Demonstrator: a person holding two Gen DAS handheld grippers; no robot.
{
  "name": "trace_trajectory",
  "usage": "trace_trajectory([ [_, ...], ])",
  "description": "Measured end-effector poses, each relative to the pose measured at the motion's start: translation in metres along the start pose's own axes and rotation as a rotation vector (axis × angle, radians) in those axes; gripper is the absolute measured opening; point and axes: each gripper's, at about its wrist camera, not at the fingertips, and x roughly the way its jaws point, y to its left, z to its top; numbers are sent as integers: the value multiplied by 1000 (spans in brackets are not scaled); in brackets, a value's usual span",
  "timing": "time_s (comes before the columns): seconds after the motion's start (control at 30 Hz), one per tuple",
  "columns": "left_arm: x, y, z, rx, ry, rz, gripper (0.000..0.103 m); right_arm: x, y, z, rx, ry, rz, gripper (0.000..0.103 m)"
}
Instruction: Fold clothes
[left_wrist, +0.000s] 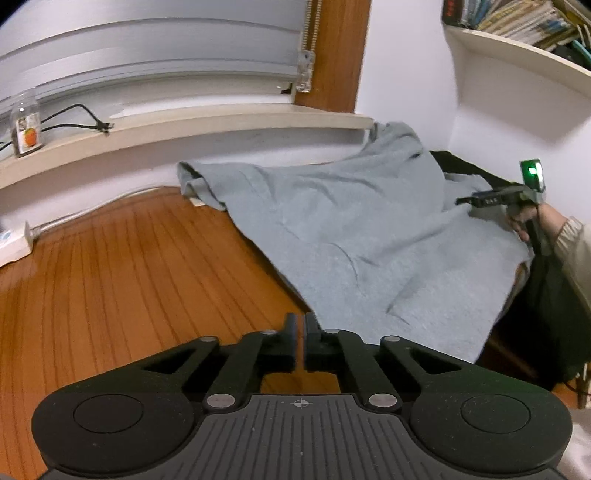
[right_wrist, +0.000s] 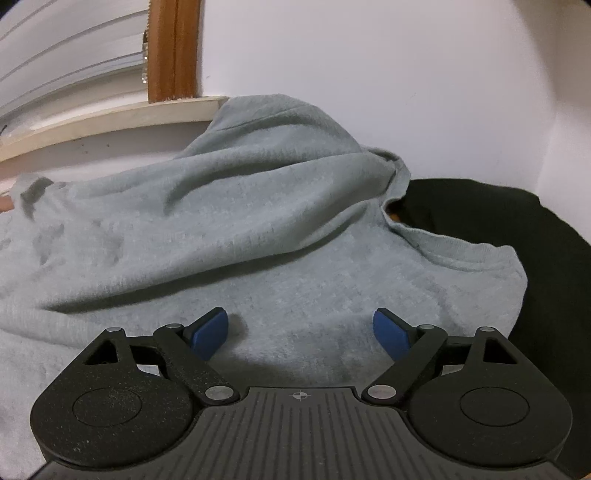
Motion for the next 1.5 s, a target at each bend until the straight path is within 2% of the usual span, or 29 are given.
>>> trace_trajectory([
  [0.07, 5, -3, 3, 12, -13, 11, 27, 0, 0, 0, 2, 1, 3, 85],
  [0.1, 7, -6, 5, 21, -19, 15, 33, 0, -1, 0, 4, 2, 5, 85],
  [0.17, 17, -12, 11, 56, -27, 25, 61, 1, -1, 0, 6, 3, 8, 85],
  [0.27, 37, -27, 24, 114, -45, 17, 70, 1, -1, 0, 3, 4, 7, 85],
  [0.37, 59, -43, 38, 103, -78, -29, 76, -1, -1, 0, -9, 10, 8, 87],
  [0.47, 88, -62, 53, 122, -73, -88, 78, -4, -14, -2, 21, 29, 58, 94],
  [0.57, 120, -82, 69, 163, -61, -131, 79, -10, -27, -1, 65, 30, 103, 94],
  [0.7, 157, -105, 80, 213, -52, -174, 79, -42, -20, 17, 107, -163, 122, 92],
  [0.73, 163, -111, 78, 221, -47, -183, 80, -46, -15, 21, 106, -196, 118, 89],
  [0.8, 173, -117, 72, 227, -24, -197, 80, -43, -3, 30, 111, -194, 142, 56],
  [0.93, 177, -123, 63, 233, 3, -187, 81, -23, 23, 43, 118, -158, 191, 48],
  [1.1, 169, -123, 58, 189, 3, -159, 82, -2, 63, 44, 63, -89, 267, 48],
  [1.23, 152, -100, 65, 92, -77, -192, 82, 14, 95, 40, 7, -23, 325, 49],
  [1.3, 146, -76, 79, 42, -118, -177, 84, 16, 100, 39, -24, -15, 318, 50],
  [1.37, 143, -47, 94, 23, -159, -117, 90, 17, 105, 37, -57, -19, 311, 52],
  [1.4, 144, -31, 100, 12, -167, -77, 91, 17, 105, 36, -64, -16, 317, 55],
  [1.5, 154, 23, 115, -61, -163, 36, 91, 19, 106, 35, -67, 4, 323, 57],
])
